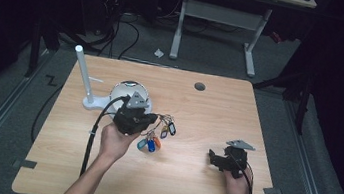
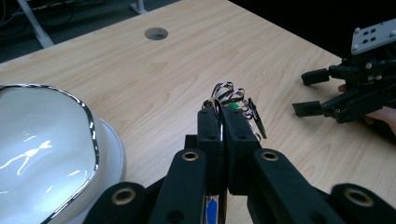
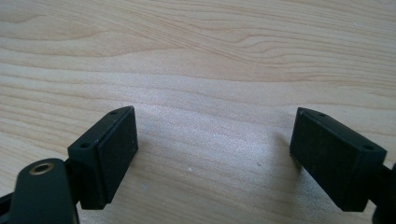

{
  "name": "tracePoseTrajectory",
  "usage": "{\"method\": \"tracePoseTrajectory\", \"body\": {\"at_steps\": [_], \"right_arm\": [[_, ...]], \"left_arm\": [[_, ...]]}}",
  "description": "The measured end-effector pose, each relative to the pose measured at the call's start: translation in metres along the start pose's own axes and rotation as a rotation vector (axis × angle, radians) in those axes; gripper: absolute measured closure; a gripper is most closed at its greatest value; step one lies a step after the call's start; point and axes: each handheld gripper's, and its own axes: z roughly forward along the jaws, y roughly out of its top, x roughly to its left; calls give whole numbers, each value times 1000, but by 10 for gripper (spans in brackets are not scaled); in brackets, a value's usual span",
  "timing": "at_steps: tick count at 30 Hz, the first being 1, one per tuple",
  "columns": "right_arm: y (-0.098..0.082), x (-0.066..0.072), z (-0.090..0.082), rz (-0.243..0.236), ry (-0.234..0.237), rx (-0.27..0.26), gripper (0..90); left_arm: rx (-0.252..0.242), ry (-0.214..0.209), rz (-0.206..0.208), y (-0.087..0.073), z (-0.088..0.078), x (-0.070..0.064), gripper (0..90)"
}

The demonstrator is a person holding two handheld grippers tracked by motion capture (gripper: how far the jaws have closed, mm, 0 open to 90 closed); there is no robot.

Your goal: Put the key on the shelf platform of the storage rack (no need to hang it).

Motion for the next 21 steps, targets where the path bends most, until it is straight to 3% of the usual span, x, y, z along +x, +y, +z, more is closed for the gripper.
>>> {"method": "tracePoseTrajectory", "body": {"at_steps": [21], "right_arm": [[0,0,0,0,0,0,152]], "left_arm": [[-58,0,-54,8,-38,20,867]]}}
